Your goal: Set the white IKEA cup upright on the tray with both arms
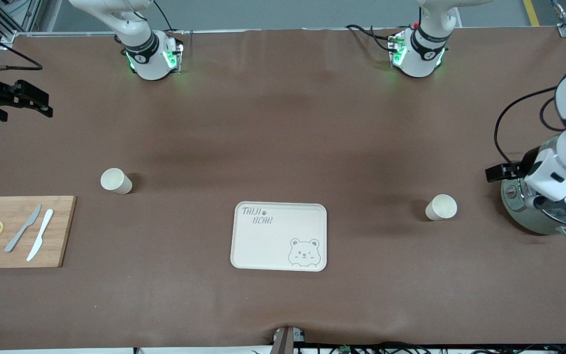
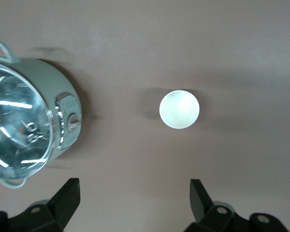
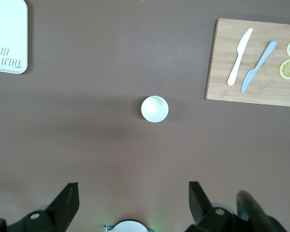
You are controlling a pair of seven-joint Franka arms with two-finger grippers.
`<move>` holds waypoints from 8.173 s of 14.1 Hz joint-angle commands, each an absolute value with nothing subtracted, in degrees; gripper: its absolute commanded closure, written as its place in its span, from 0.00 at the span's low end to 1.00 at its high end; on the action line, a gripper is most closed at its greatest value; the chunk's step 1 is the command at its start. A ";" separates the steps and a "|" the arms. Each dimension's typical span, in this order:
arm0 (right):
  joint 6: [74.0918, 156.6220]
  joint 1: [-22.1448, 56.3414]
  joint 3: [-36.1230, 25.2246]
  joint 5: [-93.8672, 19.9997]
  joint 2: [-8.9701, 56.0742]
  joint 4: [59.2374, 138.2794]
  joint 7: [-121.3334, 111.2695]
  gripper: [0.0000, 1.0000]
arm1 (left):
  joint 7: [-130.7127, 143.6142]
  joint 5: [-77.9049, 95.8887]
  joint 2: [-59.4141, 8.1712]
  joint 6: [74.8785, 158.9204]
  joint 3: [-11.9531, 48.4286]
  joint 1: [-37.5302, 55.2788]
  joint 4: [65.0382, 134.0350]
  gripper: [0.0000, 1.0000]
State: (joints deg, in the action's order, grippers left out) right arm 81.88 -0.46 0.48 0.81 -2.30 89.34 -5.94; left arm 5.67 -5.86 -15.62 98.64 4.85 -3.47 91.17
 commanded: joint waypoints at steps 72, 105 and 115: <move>103.01 3.15 1.41 -7.80 19.94 96.87 19.66 1.00 | 53.53 -4.66 -45.17 138.86 8.26 26.45 81.56 1.00; 120.96 27.43 0.97 -11.43 40.79 76.64 64.51 0.00 | 41.32 -2.90 -14.42 112.96 7.21 8.00 81.83 0.00; 105.39 23.47 -0.53 -11.42 24.89 79.54 64.08 0.00 | 18.74 -2.11 -4.93 99.95 7.29 -2.54 81.74 0.00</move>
